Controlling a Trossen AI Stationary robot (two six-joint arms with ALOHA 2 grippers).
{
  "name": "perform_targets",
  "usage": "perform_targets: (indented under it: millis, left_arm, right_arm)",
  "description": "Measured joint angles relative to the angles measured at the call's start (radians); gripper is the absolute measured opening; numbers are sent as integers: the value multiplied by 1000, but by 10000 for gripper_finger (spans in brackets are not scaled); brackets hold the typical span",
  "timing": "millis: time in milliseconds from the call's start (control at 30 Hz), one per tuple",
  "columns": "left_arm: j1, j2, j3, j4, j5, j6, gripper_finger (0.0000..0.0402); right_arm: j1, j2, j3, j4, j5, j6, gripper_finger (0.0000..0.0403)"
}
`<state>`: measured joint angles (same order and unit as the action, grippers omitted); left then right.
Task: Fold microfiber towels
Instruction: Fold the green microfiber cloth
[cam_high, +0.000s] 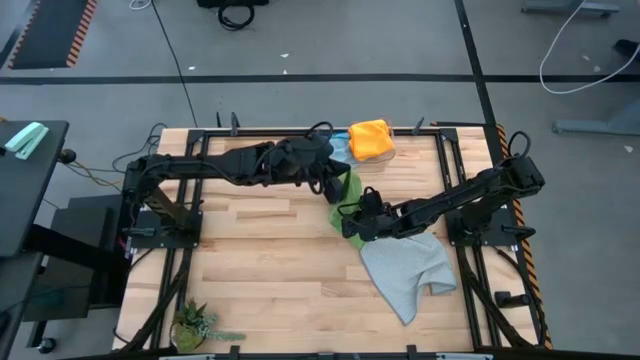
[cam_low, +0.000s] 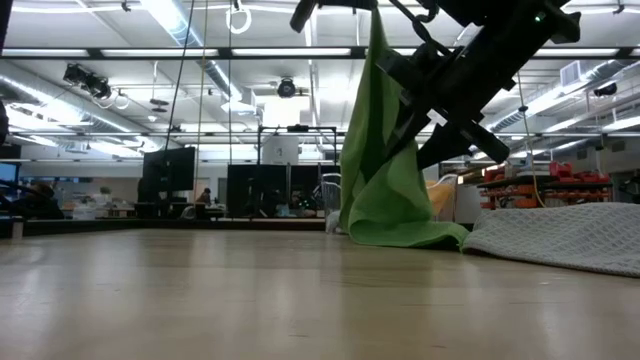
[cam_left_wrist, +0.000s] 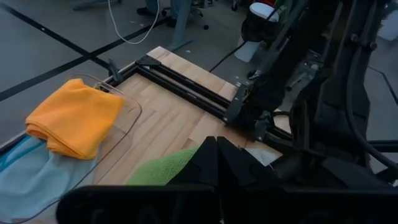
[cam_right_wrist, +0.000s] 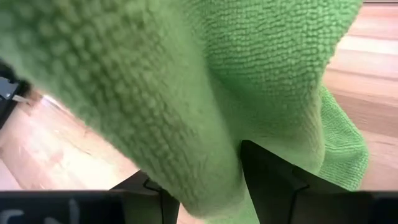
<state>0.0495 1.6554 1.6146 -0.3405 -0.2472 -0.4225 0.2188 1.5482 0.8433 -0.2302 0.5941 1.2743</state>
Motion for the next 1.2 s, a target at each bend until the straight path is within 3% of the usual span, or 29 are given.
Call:
perform_targets:
  millis: [567,767,1067,1200]
  left_arm:
    - [16,-12,2,21,9,0,0]
    - [20,-12,2,19,10,5,0]
    - [33,-12,2,3,10,15,0]
    - [39,-12,1,-4,10,15,0]
  right_arm:
    - [0,0,0,-63,0,43,157]
    - [9,0,0,-72,0,58,117]
    - [50,0,0,-105,-1,58,13]
    - [68,-16,0,-138,-10,91,15]
